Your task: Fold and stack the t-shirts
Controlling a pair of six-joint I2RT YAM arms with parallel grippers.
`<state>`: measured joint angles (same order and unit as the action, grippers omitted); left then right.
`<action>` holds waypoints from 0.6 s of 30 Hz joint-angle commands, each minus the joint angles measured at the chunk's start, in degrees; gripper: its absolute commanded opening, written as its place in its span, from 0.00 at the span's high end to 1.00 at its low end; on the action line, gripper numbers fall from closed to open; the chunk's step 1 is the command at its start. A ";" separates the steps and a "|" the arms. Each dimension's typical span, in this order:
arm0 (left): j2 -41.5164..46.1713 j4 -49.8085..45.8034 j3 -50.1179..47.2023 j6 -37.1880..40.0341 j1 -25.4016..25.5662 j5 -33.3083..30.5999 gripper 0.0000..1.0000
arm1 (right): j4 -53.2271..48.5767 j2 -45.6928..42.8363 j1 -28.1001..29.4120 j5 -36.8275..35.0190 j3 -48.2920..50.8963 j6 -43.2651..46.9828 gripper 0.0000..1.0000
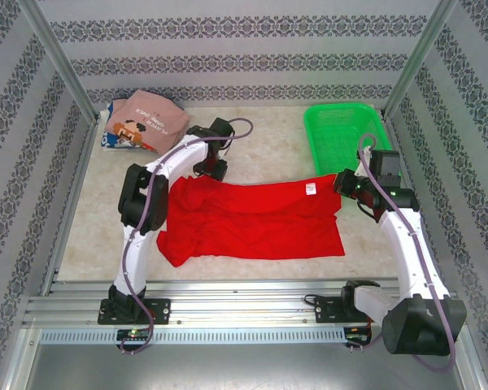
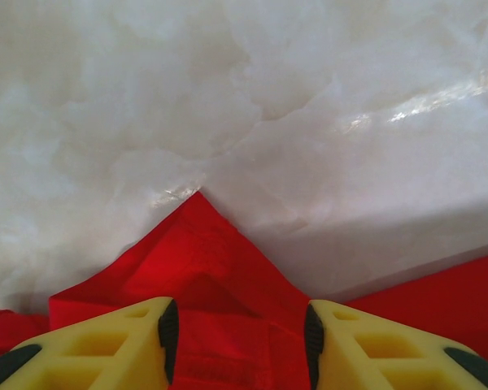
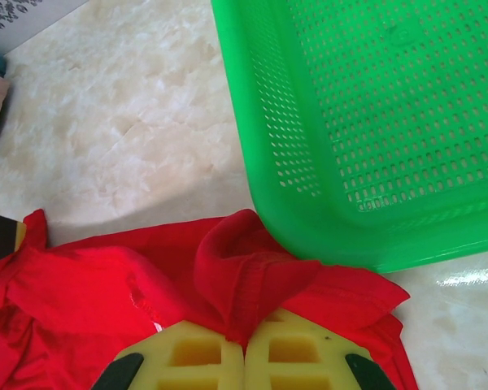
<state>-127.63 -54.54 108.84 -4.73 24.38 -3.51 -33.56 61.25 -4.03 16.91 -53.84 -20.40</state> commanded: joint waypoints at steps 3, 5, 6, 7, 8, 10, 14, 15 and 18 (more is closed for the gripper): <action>-1.98 -4.25 1.91 0.78 0.61 -2.37 0.57 | 0.77 -1.41 -0.36 -0.66 0.65 1.51 1.00; -2.05 -4.17 1.68 0.84 0.62 -2.41 0.57 | 0.82 -1.57 -0.36 -0.65 0.61 1.51 1.00; -2.14 -4.32 1.81 0.94 0.60 -2.30 0.57 | 0.74 -1.50 -0.41 -0.81 0.59 1.51 1.00; -2.18 -4.34 1.64 0.90 0.62 -2.30 0.59 | 0.68 -1.66 -0.43 -0.91 0.64 1.52 1.00; -2.10 -4.28 1.34 0.90 0.63 -2.66 0.61 | 0.77 -1.73 -0.38 -0.91 0.69 1.49 1.00; -1.77 -4.06 1.05 0.86 0.58 -3.09 0.68 | 0.78 -1.72 -0.46 -0.83 0.74 1.41 1.00; -0.81 -3.46 0.07 0.87 0.66 -1.80 0.84 | 0.86 -1.75 -0.45 -1.26 0.85 1.60 1.00; -0.33 -3.10 -0.34 0.86 0.59 -1.93 0.88 | 0.96 -1.73 -0.45 -1.12 0.85 1.47 1.00; 0.97 -2.68 -0.99 0.88 0.55 -1.42 0.93 | 1.04 -1.59 -0.45 -0.91 0.85 1.47 1.00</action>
<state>-129.27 -55.83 108.73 -4.34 24.38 -4.95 -33.56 60.47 -4.03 16.88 -53.69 -19.53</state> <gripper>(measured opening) 0.082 0.049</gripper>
